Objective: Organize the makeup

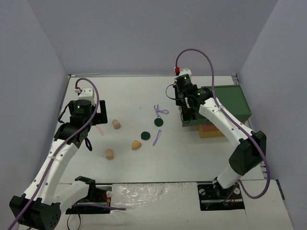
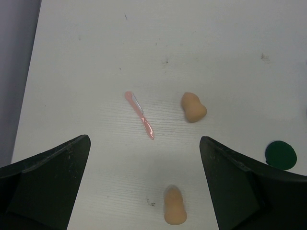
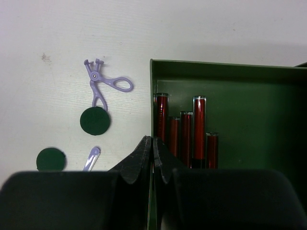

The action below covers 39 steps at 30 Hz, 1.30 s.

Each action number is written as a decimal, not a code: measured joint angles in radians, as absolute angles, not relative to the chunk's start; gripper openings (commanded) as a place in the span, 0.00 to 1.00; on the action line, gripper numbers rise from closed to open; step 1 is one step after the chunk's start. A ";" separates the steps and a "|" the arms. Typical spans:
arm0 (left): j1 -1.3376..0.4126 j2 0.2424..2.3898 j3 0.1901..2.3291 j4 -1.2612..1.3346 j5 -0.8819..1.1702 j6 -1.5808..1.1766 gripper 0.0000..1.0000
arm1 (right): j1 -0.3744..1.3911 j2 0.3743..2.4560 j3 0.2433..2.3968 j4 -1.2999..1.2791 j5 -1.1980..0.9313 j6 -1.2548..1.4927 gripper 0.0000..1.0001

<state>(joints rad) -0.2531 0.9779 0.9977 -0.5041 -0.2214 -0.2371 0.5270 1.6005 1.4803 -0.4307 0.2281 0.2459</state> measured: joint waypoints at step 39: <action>-0.253 0.978 0.998 -0.505 -0.221 -0.237 0.97 | 0.370 1.509 1.479 -0.472 0.218 0.196 0.67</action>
